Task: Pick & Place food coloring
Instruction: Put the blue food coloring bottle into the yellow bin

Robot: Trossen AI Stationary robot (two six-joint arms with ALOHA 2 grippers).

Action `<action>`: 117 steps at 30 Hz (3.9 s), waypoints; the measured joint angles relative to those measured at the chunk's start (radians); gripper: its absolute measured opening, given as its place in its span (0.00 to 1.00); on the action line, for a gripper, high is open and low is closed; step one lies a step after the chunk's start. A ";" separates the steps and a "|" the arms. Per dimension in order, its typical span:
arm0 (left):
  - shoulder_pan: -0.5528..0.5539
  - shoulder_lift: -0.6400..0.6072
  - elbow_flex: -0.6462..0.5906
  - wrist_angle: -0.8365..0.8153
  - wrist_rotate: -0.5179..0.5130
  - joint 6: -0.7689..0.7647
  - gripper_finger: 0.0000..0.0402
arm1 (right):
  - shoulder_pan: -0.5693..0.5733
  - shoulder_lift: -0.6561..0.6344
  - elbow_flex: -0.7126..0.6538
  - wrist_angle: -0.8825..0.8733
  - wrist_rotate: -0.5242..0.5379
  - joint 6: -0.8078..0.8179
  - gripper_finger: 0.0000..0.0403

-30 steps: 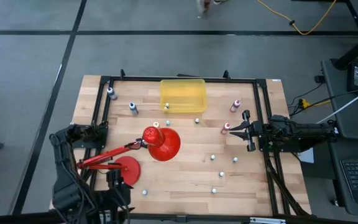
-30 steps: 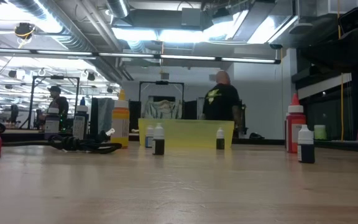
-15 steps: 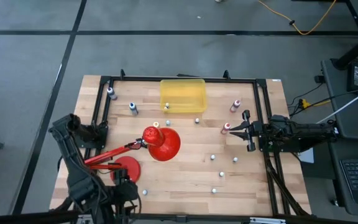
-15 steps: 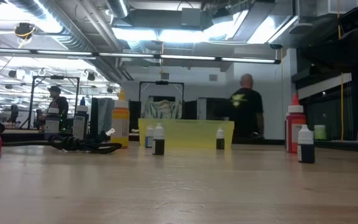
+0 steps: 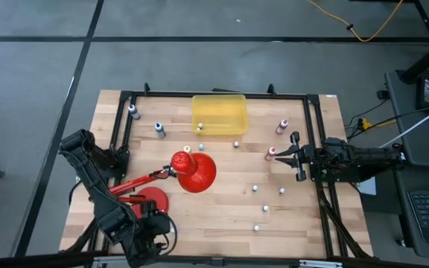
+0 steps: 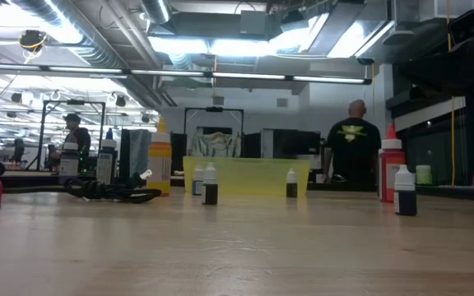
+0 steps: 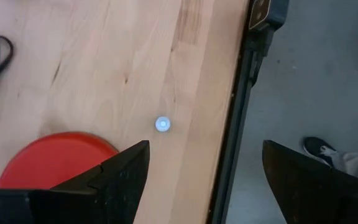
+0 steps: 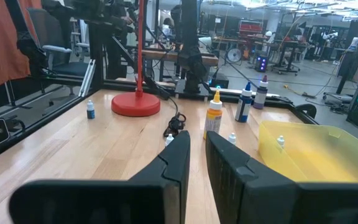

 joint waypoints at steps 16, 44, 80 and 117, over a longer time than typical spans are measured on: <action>0.005 0.015 -0.128 0.081 0.016 -0.024 0.74 | 0.000 0.000 0.000 0.000 0.000 0.000 0.14; 0.039 0.216 -0.130 0.108 0.028 -0.016 0.74 | 0.000 0.000 0.000 0.000 0.000 0.000 0.14; 0.062 0.286 -0.129 0.157 0.019 0.061 0.74 | 0.000 0.000 0.000 0.000 0.000 0.000 0.14; 0.072 0.203 -0.130 0.143 0.027 0.090 0.14 | 0.000 0.000 0.000 0.000 0.000 0.000 0.14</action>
